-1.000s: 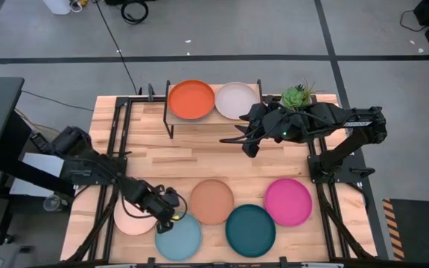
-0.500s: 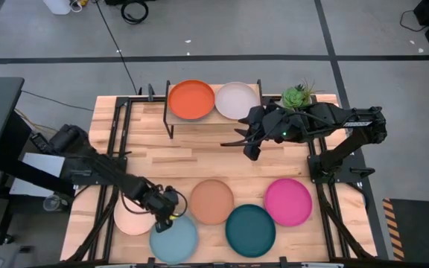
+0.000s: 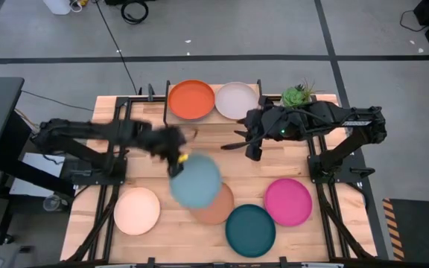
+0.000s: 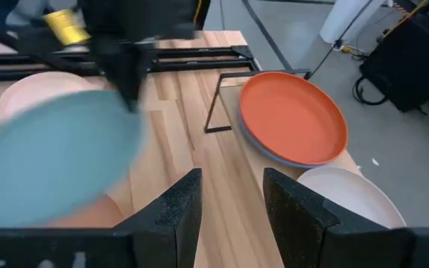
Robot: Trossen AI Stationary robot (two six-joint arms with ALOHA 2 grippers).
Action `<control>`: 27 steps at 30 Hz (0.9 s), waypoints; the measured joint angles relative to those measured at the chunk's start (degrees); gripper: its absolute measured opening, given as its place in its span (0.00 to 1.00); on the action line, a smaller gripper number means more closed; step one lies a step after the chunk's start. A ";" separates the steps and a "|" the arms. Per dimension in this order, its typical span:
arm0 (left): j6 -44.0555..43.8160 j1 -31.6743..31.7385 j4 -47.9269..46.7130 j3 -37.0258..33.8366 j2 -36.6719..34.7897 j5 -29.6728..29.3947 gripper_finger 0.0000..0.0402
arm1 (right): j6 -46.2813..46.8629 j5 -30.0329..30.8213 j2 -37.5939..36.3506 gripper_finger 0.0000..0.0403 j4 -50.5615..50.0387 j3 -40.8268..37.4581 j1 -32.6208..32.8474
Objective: Place and stack plates onto a shelf
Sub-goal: Stack the cyan plate on top of the gray plate on the shelf
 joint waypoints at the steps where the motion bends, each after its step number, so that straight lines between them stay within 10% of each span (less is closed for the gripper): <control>1: 2.76 2.78 -0.40 2.30 1.21 0.04 0.04 | 0.14 0.52 0.00 0.37 -0.12 0.32 -0.09; 12: 21.95 23.68 1.15 24.62 20.10 2.62 0.04 | 6.54 8.86 -0.20 0.37 -3.27 8.73 0.03; 27: 30.48 32.73 12.00 44.37 41.31 3.45 0.04 | 10.17 17.39 -0.09 0.37 -4.11 8.79 -0.38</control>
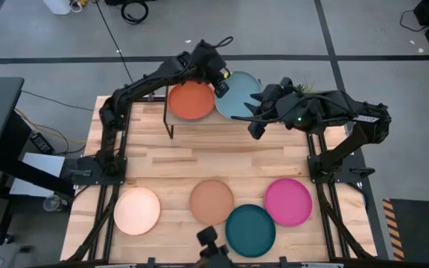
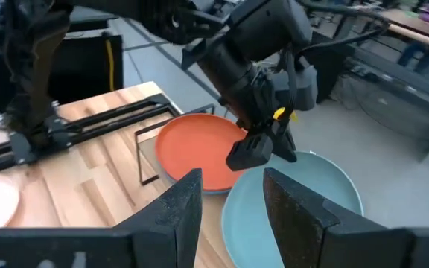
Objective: Place and stack plates onto a shelf
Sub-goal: Stack the cyan plate on top of the gray plate on the shelf
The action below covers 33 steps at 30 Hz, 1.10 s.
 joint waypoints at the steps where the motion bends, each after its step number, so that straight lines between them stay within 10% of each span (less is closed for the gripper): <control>1: 0.51 0.34 0.07 0.52 0.95 0.29 0.04 | 0.66 0.17 0.00 0.37 -0.51 0.00 -0.29; 33: 4.94 1.58 -3.00 0.87 2.36 1.27 0.08 | -2.59 -8.99 0.02 0.37 -1.88 -0.04 -13.01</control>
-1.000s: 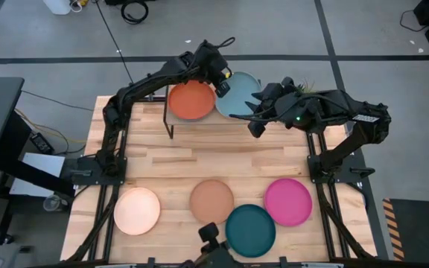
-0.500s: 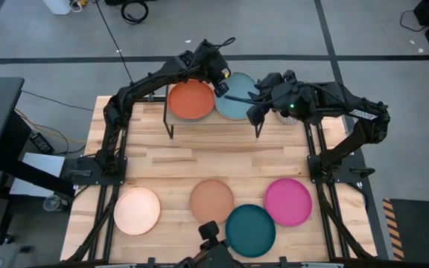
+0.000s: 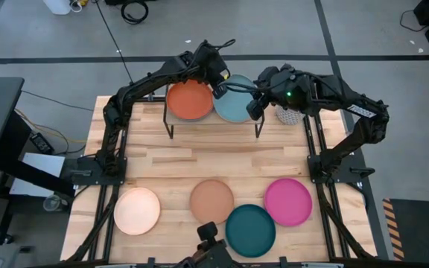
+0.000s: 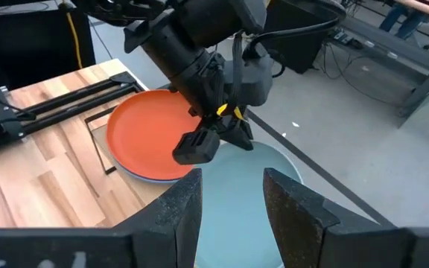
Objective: Place and stack plates onto a shelf
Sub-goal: Stack the cyan plate on top of the gray plate on the shelf, then stack the white plate on top of the cyan plate on the shelf
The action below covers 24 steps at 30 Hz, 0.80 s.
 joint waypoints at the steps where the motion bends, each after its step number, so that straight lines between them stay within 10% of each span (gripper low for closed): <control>1: 0.07 0.00 -0.09 0.00 0.00 -0.02 0.10 | -0.39 -0.17 0.00 0.37 0.09 0.00 -0.18; 11: 0.18 0.17 0.31 -0.02 0.00 -1.08 0.30 | -2.98 -1.35 0.00 0.37 0.13 0.00 -0.58; 24: 1.60 -0.22 -4.22 2.75 -5.83 2.60 0.32 | -3.89 -2.37 -0.79 0.37 -2.33 -0.04 -1.14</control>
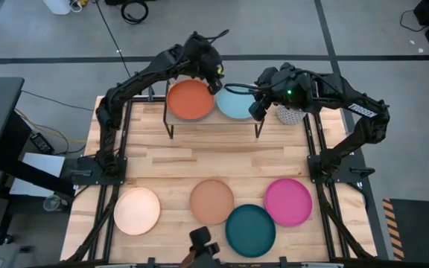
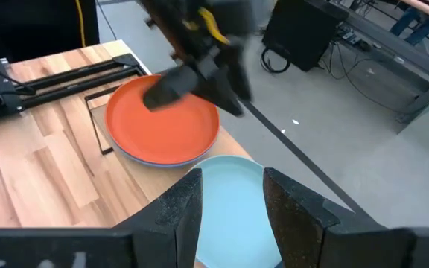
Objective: Place and stack plates onto a shelf
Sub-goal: Stack the white plate on top of the cyan plate on the shelf
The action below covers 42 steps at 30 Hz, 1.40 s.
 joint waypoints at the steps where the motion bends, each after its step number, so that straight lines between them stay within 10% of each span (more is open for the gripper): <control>1: 0.02 0.03 -1.49 0.00 -0.87 -0.04 0.32 | 0.00 0.03 -0.33 0.37 -0.14 0.00 0.20; 15: -0.32 -4.70 -23.49 0.09 -11.50 9.12 0.32 | -9.98 0.56 -6.42 0.37 -0.15 0.00 -1.71; 29: -14.01 -27.45 -34.45 0.04 -11.52 9.81 0.32 | -16.12 -11.54 -8.76 0.37 -2.41 0.00 -3.55; 42: -23.81 -46.20 -38.93 -0.12 -11.52 -3.36 0.32 | -13.06 -14.41 -9.16 0.37 -3.95 -2.35 -3.36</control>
